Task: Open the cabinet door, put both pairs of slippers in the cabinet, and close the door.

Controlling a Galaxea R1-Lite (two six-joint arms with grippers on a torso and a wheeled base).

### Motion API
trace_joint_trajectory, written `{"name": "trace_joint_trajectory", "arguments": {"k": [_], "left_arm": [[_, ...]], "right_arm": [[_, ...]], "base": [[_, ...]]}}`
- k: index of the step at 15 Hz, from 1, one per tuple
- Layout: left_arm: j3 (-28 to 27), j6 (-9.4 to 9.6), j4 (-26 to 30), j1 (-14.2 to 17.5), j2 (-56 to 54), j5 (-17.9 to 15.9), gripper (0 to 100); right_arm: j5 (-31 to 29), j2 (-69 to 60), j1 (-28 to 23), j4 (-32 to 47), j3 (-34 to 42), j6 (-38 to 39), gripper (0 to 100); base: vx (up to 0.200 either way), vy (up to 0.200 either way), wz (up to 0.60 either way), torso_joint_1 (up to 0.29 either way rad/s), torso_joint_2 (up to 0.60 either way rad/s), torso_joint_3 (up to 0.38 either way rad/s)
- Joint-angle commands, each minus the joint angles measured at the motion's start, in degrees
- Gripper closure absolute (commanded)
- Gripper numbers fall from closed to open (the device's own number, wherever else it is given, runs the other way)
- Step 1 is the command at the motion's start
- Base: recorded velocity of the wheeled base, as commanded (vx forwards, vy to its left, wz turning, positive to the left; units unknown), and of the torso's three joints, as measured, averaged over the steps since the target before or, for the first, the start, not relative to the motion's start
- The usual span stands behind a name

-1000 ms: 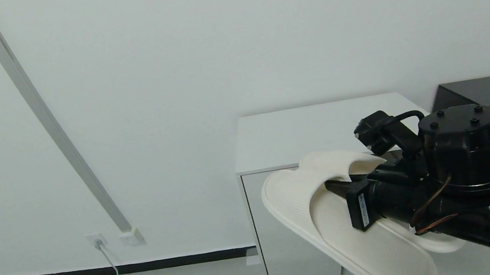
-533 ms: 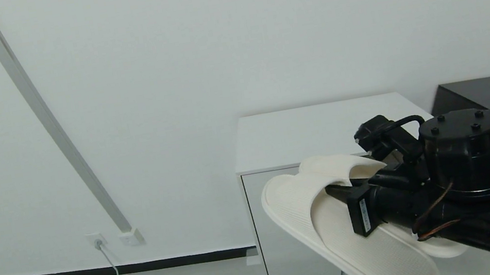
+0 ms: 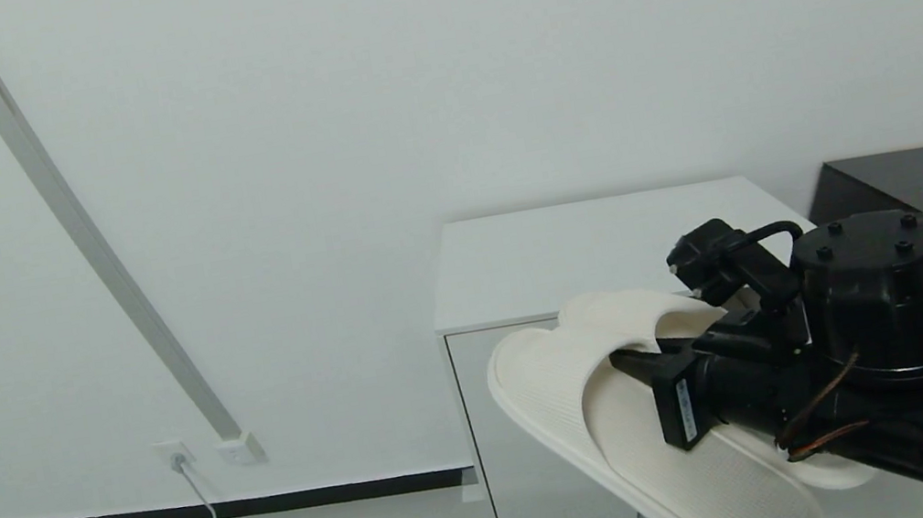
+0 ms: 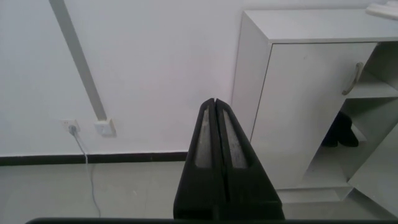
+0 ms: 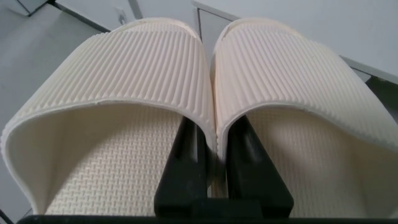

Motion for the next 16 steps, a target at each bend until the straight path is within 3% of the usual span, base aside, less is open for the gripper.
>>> {"name": "trace_joint_trajectory", "arguments": {"k": [1,13,16], "left_arm": [[-0.01,0.02,-0.05,-0.04,-0.01,-0.13,100],[-0.01,0.02,-0.05,-0.04,-0.01,-0.3,100],[-0.01,0.11,0.04,-0.04,-0.01,-0.3,100]], "right_arm": [[-0.03,-0.21,-0.54,-0.11,0.83,-0.06,100],[0.5,-0.65,-2.21,-1.26,3.38,-1.29,100],[0.67,-0.38,-2.12,-3.02,3.99,-2.08,100]], "base": [[0.0,-0.2,0.0,0.012,0.0,0.002],[0.0,-0.2,0.0,0.003,0.0,0.002],[0.0,0.0,0.0,0.0,0.0,0.0]]}}
